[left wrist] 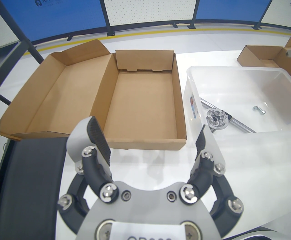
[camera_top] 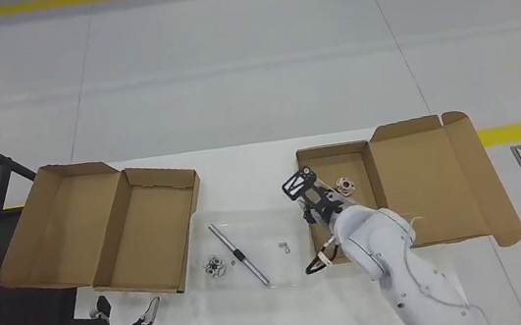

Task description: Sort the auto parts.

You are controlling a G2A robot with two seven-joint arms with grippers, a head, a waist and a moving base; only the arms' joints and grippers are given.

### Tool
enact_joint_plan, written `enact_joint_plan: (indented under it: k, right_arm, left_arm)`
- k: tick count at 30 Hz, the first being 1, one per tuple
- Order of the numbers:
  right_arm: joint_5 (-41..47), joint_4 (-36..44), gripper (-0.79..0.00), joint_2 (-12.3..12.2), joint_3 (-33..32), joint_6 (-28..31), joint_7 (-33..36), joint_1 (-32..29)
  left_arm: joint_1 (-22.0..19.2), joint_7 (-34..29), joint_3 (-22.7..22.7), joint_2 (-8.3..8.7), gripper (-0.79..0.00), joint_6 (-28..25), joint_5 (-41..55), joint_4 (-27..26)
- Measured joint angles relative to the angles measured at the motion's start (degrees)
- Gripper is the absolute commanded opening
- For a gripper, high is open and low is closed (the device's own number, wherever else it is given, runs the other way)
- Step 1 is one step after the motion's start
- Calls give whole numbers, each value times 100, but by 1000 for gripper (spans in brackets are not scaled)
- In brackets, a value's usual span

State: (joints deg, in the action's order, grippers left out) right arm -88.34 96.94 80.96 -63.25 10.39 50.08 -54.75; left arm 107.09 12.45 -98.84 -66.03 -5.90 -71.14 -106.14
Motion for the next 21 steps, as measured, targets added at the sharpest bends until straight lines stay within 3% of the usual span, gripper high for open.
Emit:
enact_joint_plan:
  k: [3, 7, 16, 21]
  right_arm:
    - [-131, 568, -376, -28, 173, 297, 115, -415]
    - [-214, 608, -348, -9, 518, 521, 247, -555]
    - [-33, -600, -397, 214, 1108, -29, 602, 3]
    - [332, -1263, -468, 352, 1221, -372, 770, 356]
  left_arm:
    - [0, 0, 0, 0, 0, 0, 0, 0]
    - [0, 0, 0, 0, 0, 0, 0, 0]
    - [0, 0, 0, 0, 0, 0, 0, 0]
    - [0, 0, 0, 0, 0, 0, 0, 0]
